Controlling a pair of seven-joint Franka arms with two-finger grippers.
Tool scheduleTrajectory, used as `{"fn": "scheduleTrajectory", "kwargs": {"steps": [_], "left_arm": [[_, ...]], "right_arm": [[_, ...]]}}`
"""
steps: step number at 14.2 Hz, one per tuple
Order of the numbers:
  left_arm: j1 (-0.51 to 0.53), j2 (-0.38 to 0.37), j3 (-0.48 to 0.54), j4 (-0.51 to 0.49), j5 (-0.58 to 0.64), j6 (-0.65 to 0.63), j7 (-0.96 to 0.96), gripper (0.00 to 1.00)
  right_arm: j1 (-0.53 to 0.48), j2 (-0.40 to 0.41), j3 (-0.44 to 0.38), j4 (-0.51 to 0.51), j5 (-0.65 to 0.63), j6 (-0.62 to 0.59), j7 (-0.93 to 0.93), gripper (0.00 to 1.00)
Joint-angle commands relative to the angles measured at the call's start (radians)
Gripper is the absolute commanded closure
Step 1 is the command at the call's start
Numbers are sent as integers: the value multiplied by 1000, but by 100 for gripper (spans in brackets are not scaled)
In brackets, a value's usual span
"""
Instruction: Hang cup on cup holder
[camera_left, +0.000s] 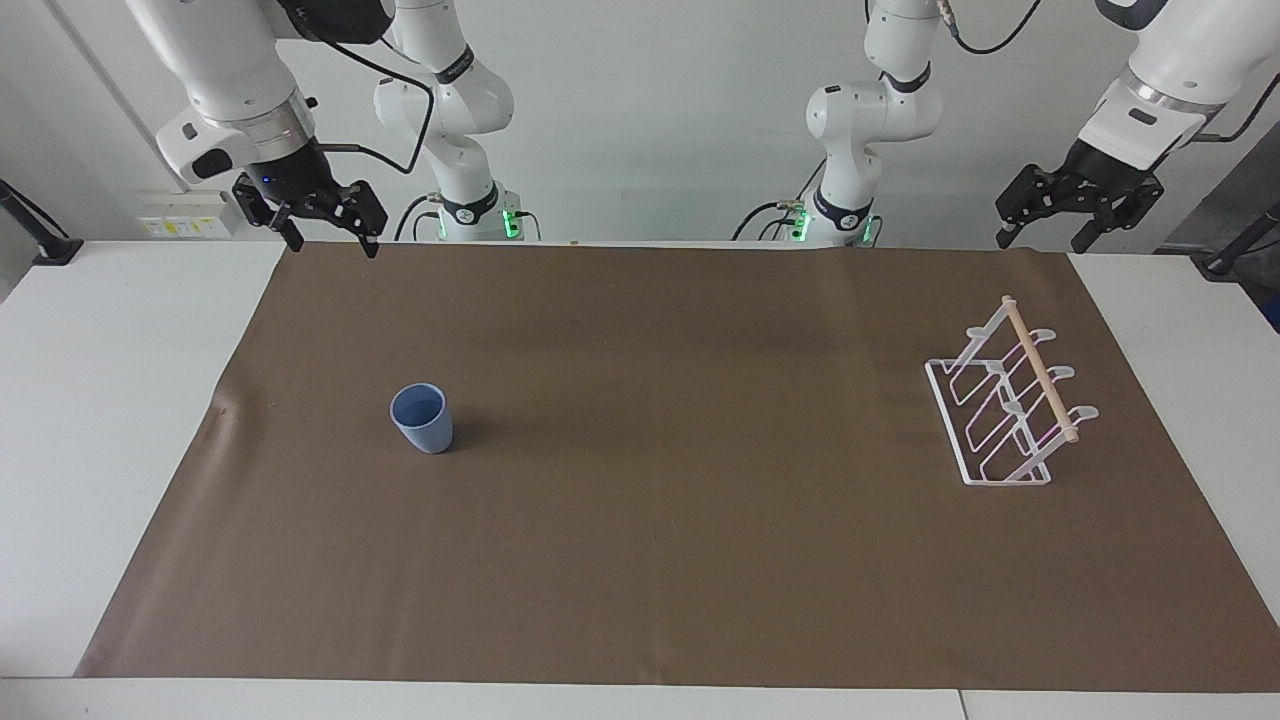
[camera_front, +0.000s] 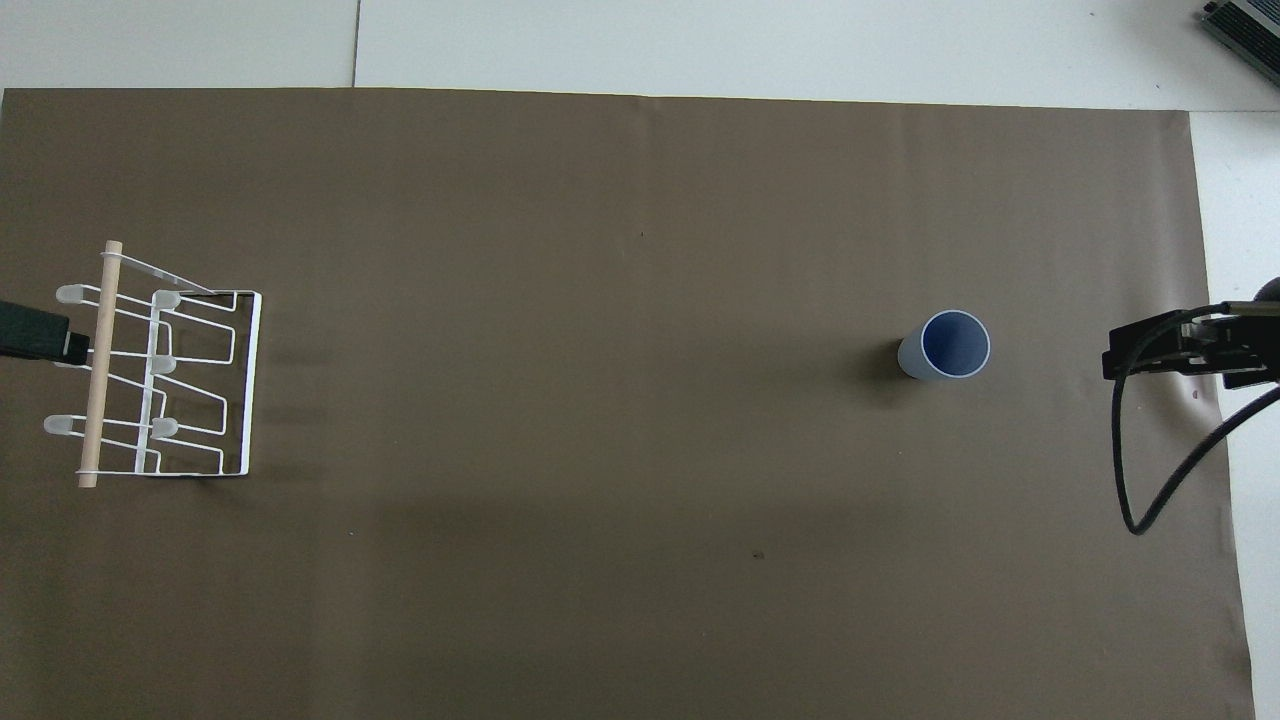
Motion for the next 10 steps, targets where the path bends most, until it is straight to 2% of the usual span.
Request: {"fn": "scheduleTrajectory", "kwargs": {"steps": [1,10], "left_arm": [[3,-20,1,-22,20,2,9,0],[3,-20,1,-22,20,2,9,0]], "right_arm": [[-13,-11,5,-8,17,1,18,0],[-13,-20,5,-23,17,1,15,0]]}}
